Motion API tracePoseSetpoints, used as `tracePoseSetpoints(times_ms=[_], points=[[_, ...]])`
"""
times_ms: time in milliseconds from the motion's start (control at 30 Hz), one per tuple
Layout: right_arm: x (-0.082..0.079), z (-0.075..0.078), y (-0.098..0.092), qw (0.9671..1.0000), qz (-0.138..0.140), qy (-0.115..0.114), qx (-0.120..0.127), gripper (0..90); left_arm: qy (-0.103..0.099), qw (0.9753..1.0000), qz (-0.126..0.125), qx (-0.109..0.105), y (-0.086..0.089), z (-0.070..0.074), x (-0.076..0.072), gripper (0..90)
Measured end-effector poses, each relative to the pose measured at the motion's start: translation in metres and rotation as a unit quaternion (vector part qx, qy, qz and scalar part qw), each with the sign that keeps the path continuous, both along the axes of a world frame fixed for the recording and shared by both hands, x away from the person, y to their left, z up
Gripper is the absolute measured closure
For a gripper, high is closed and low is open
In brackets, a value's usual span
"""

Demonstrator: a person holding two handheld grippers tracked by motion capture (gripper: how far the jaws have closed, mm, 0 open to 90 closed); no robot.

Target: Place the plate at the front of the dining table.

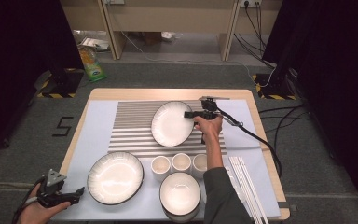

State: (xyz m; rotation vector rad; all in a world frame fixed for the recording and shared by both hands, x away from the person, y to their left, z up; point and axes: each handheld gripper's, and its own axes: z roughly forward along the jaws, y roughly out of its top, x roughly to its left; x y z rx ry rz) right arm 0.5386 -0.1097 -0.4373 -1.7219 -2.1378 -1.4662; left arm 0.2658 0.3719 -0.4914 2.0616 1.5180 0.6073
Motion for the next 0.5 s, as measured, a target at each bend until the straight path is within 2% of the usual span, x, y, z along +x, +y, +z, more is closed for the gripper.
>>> tracePoseSetpoints(times_ms=[233,500], points=[[0.0007,-0.0066,0.0016,0.9998,-0.002,0.007,-0.021,80.2,-0.001,1.0000,0.001,-0.004,0.0005,-0.0005,-0.0002,14.3],[-0.0009,-0.0050,-0.0008,0.9991,0.009,0.006,-0.040,80.3,-0.001,1.0000,0.001,-0.001,0.0001,-0.0004,-0.0004,14.2]])
